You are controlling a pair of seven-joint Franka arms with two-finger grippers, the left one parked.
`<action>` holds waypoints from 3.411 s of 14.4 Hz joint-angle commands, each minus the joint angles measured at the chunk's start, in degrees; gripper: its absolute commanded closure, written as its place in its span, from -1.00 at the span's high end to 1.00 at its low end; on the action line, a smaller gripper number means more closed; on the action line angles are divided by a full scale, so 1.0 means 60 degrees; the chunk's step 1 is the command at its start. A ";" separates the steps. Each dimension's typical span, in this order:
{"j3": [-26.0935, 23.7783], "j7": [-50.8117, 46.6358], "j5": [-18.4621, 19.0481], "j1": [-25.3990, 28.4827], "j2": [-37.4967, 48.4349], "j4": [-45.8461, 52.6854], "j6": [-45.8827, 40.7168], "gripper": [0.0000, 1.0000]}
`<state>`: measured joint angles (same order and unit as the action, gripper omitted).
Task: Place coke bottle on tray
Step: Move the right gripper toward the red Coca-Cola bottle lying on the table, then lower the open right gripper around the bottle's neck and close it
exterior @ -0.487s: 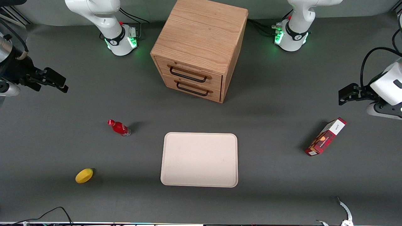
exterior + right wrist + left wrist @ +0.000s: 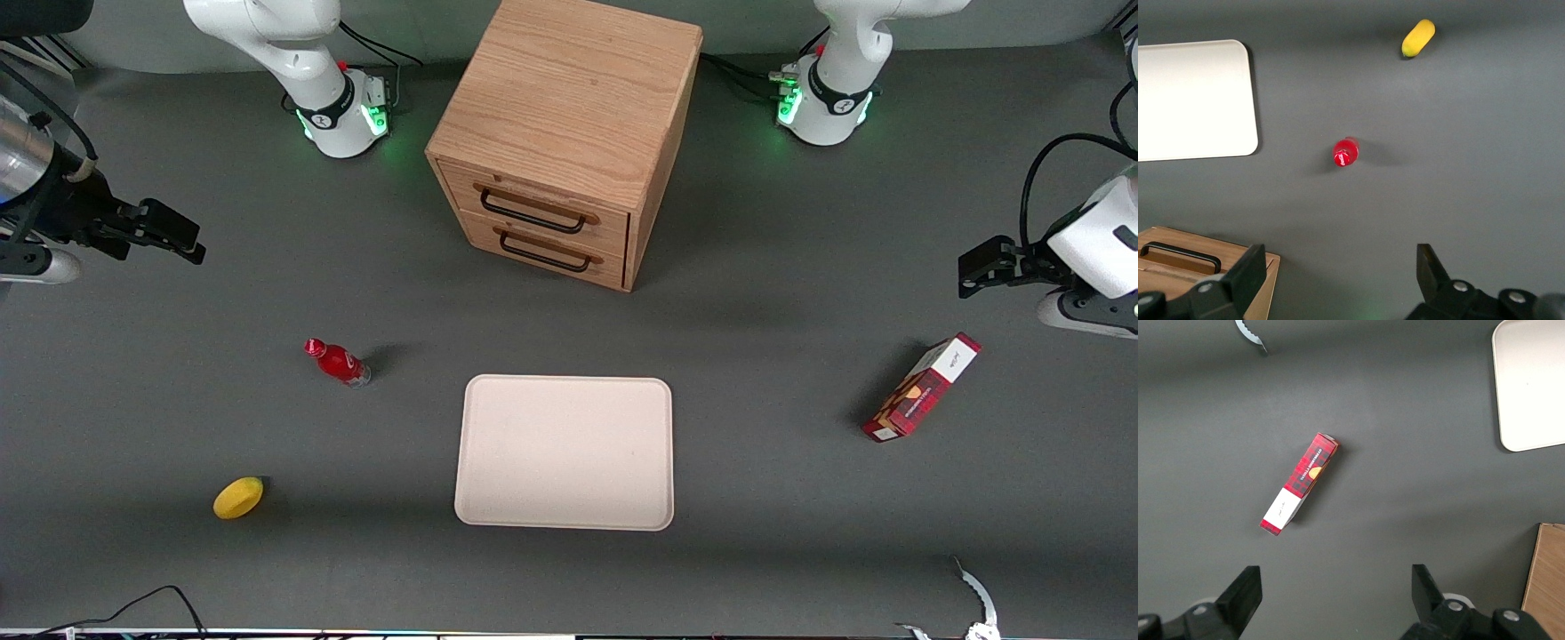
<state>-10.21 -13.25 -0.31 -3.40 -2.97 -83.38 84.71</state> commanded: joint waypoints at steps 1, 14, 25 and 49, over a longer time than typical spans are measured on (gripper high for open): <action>0.0032 -0.0106 -0.0444 -0.0004 -0.0616 0.0478 -0.0144 1.00; -0.0070 0.0055 -0.0168 -0.0165 0.0098 -0.3807 0.4318 1.00; -0.0613 0.0816 0.1033 -0.0238 0.0027 -0.6697 0.7780 1.00; -0.0613 0.0671 0.1004 -0.0136 -0.1218 -0.6581 0.9012 0.09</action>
<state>-13.93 -9.30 5.25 -4.60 -9.40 -124.07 138.44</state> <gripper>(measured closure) 0.317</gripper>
